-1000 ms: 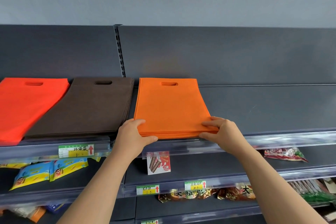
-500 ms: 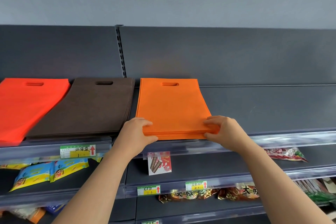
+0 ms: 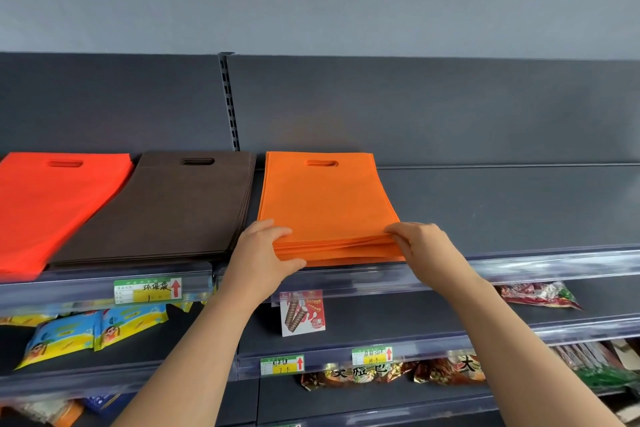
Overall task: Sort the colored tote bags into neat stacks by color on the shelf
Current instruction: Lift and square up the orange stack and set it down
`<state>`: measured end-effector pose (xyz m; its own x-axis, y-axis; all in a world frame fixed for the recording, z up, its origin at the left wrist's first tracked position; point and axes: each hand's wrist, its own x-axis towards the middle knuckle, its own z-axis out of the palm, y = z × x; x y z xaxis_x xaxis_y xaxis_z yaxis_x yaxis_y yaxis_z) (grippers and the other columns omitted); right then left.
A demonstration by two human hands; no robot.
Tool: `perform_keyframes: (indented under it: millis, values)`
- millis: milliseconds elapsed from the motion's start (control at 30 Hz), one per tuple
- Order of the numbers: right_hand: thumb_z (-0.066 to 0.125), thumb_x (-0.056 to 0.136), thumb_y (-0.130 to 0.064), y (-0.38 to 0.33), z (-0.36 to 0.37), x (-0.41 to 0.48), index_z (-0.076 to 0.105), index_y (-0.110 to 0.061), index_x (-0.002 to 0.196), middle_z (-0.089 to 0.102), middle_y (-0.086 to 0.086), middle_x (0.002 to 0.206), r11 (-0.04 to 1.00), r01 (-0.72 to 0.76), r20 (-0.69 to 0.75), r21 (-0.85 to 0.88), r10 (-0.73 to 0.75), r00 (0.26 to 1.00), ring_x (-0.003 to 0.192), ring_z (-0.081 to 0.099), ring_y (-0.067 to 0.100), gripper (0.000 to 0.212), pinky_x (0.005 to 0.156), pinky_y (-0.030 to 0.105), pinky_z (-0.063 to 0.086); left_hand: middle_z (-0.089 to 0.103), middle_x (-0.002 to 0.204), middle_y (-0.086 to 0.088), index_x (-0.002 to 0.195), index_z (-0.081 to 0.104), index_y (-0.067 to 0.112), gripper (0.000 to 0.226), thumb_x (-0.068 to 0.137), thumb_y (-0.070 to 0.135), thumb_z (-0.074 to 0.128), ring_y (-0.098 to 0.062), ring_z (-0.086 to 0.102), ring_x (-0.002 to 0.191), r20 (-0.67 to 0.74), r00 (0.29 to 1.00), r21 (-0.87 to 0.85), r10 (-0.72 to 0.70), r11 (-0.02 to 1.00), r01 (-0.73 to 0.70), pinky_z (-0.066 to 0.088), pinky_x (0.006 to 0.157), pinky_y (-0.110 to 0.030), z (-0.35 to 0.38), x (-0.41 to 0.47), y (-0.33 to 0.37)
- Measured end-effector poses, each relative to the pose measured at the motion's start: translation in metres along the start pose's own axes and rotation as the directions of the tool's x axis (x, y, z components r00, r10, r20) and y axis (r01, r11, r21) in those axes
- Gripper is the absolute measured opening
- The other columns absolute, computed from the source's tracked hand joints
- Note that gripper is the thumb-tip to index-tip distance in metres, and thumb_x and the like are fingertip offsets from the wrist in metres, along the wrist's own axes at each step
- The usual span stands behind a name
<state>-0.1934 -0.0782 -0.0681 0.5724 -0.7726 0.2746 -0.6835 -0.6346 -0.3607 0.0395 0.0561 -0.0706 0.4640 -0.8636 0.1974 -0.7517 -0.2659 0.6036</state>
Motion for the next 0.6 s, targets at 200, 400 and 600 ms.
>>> perform_keyframes:
  millis: [200, 400, 600]
  values:
    - [0.051, 0.096, -0.014, -0.001, -0.003, -0.009, 0.068, -0.014, 0.110, 0.070, 0.005, 0.099, 0.998, 0.063, -0.006, 0.011, -0.063, 0.998, 0.086, 0.065, 0.027, 0.022, 0.077, 0.033, 0.052, 0.033, 0.150, 0.004, 0.126, 0.059, 0.025, 0.059, 0.072, 0.041, 0.078, -0.017, 0.030, 0.137, -0.022, 1.000, 0.012, -0.017, 1.000, 0.018, 0.029, 0.110, -0.038, 0.000, 0.001, -0.002]
    - [0.062, 0.088, -0.040, -0.002, -0.004, -0.021, 0.060, -0.019, 0.126, 0.049, -0.006, 0.137, 0.996, -0.008, 0.156, 0.088, -0.006, 0.988, 0.112, 0.057, 0.015, 0.043, 0.097, 0.025, 0.043, 0.027, 0.153, 0.002, 0.133, 0.052, 0.027, 0.073, 0.069, 0.048, 0.078, -0.018, 0.027, 0.138, 0.035, 0.999, 0.003, -0.036, 0.999, 0.036, 0.027, 0.111, -0.039, 0.001, -0.004, -0.005]
    - [0.062, 0.089, -0.031, 0.004, -0.002, -0.017, 0.066, -0.017, 0.119, 0.053, 0.012, 0.135, 0.995, -0.019, 0.149, 0.093, 0.005, 0.989, 0.108, 0.060, 0.025, 0.033, 0.095, 0.028, 0.044, 0.032, 0.151, 0.001, 0.124, 0.061, 0.026, 0.056, 0.072, 0.040, 0.079, -0.019, 0.034, 0.136, -0.009, 0.999, -0.038, -0.054, 0.998, 0.053, 0.031, 0.109, -0.036, 0.000, -0.009, -0.006]
